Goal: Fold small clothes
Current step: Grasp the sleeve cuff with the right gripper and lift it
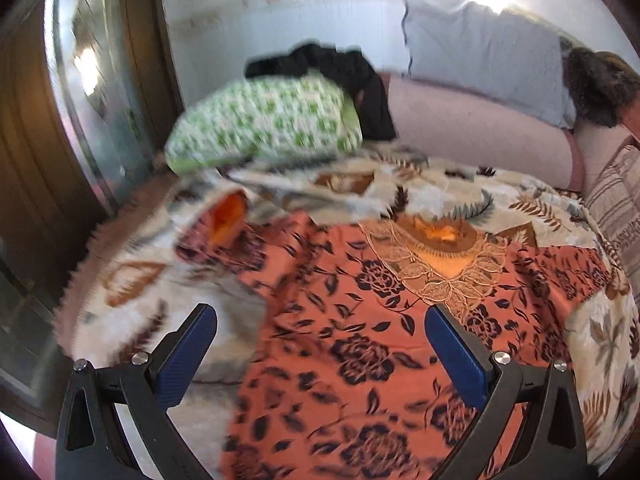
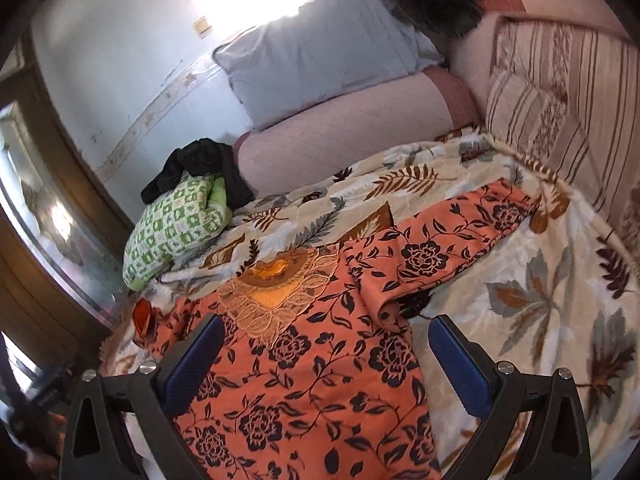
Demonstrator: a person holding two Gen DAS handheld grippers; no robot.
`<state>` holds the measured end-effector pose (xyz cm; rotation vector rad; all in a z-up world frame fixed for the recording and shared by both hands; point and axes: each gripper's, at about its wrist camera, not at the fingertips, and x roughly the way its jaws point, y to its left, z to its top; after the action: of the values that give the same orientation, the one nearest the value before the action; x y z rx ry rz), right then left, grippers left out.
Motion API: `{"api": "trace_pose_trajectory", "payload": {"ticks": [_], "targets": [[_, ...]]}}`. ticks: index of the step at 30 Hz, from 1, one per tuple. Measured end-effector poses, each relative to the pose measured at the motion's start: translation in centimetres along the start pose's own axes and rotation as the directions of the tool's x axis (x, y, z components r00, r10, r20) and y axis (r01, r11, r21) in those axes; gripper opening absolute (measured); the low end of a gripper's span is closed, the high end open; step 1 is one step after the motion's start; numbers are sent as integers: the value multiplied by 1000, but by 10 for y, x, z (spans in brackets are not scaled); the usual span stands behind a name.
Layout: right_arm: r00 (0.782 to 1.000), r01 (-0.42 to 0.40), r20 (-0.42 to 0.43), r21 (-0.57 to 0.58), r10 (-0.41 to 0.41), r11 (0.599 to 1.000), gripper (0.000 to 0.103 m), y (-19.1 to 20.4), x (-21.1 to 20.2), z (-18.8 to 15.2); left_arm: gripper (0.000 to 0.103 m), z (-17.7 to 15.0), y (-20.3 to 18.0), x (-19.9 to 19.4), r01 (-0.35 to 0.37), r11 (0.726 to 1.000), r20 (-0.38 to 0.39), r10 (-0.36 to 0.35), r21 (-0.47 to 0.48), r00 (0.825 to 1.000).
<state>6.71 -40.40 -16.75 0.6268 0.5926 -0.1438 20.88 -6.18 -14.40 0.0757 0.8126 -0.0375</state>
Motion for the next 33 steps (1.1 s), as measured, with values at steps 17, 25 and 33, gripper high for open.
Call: {"api": "trace_pose_trajectory", "payload": {"ticks": [17,25,33], "targets": [[981,62,103,630,-162,774,52,-273,154,104,103,20,-47,162,-45,999,-62,43,-30,997],[971,53,177,490,-158,870,8,-214,143,125,103,27,-15,156,-58,993,-67,51,-101,996],[959,-240,215,272,185,932,8,-17,126,141,103,34,59,132,-130,970,-20,128,-204,992]]}}
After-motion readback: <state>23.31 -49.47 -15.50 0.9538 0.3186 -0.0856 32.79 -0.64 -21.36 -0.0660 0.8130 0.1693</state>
